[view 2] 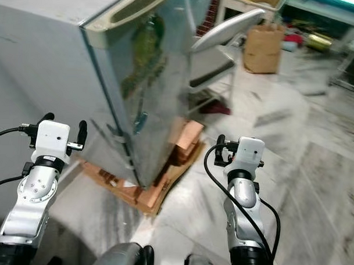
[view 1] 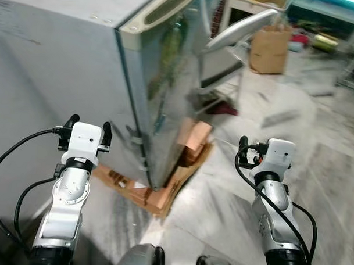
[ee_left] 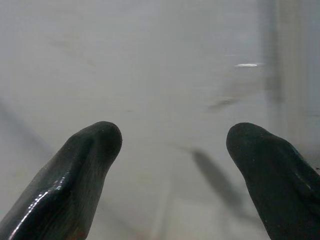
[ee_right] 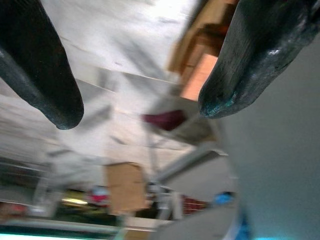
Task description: Restocking fridge
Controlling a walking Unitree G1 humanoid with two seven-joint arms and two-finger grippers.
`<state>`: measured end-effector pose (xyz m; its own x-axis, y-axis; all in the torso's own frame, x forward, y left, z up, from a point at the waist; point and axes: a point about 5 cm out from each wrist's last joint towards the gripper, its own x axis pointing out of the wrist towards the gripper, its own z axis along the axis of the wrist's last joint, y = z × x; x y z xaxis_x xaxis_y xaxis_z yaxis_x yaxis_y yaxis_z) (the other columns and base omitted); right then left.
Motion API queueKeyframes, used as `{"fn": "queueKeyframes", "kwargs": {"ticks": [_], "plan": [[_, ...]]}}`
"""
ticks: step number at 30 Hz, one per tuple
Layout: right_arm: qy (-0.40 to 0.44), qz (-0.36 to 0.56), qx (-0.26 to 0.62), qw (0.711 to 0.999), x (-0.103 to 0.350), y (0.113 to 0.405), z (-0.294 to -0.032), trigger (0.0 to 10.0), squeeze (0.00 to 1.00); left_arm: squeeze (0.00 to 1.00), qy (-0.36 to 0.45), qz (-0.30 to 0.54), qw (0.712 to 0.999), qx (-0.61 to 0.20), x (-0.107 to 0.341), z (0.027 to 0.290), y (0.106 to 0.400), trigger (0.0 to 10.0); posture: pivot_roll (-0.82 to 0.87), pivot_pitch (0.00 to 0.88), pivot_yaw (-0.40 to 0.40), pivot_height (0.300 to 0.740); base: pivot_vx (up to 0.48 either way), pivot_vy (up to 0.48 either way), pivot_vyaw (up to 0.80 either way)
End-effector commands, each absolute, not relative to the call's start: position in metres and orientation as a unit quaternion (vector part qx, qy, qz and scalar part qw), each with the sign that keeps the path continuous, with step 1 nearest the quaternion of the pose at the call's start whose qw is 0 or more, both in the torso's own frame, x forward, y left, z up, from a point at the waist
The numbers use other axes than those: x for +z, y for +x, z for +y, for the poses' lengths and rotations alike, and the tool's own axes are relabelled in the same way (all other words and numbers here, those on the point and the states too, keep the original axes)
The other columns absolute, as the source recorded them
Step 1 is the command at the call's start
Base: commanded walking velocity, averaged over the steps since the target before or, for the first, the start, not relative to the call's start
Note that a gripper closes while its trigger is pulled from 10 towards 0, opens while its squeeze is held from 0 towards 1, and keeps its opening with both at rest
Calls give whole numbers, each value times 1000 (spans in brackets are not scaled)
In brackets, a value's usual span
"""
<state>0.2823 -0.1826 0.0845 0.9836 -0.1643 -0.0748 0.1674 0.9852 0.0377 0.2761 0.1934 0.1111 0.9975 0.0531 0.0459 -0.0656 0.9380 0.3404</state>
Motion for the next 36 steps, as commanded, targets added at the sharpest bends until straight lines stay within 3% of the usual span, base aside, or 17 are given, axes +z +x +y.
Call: {"fn": "queueKeyframes", "kwargs": {"ticks": [1, 7, 36], "plan": [[15, 41, -90, 995, 84, 280, -188, 10000, 0, 0, 152, -8, 988, 14, 106, 185, 275, 10000, 79, 136, -23, 740, 0, 0, -800], [13, 53, -71, 996, 80, 283, -181, 10000, 0, 0, 140, -5, 990, 2, 100, 177, 273, 10000, 99, 141, -68, 740, 0, 0, -728], [12, 66, -48, 997, 79, 284, -176, 10000, 0, 0, 84, 26, 994, 59, 93, 189, 272, 10000, 96, 166, -109, 740, 0, 59, -91]]}}
